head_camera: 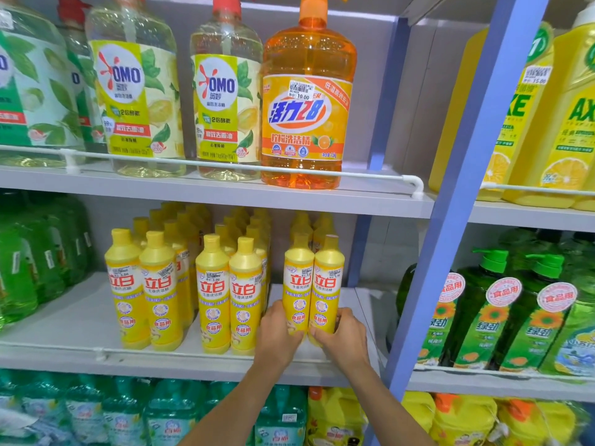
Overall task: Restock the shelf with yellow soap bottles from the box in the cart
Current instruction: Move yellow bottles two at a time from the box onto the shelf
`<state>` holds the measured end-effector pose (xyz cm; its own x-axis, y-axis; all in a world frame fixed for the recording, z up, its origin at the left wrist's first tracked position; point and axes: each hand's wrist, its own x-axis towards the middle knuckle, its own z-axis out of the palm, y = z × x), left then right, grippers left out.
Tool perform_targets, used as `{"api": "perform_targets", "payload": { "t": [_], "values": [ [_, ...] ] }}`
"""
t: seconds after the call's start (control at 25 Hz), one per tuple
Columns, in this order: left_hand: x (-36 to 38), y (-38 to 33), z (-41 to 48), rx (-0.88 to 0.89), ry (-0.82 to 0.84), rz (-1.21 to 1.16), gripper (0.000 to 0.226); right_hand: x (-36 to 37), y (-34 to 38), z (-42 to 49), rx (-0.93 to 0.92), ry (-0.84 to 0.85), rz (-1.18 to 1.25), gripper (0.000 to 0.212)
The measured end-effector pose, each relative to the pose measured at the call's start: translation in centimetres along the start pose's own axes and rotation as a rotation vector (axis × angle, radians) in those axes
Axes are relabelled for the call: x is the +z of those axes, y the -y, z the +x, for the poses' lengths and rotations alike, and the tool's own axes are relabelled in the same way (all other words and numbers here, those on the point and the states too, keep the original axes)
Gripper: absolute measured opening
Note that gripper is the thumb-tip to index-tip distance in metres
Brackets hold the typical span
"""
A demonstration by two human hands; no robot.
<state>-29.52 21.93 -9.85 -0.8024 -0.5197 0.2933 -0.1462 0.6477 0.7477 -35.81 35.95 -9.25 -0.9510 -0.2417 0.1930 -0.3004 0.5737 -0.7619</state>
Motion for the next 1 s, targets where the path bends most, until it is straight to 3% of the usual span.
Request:
{"api": "perform_targets", "payload": {
  "t": [0.44,1.0],
  "values": [
    [1.7,0.0,3.2,-0.052,-0.129,-0.169,0.048,0.4,0.8,3.5,0.058,-0.039,0.106,0.046],
    [2.4,-0.3,5.1,-0.109,-0.109,-0.143,0.054,0.4,0.6,4.9,0.035,-0.021,0.057,0.05]
  ]
}}
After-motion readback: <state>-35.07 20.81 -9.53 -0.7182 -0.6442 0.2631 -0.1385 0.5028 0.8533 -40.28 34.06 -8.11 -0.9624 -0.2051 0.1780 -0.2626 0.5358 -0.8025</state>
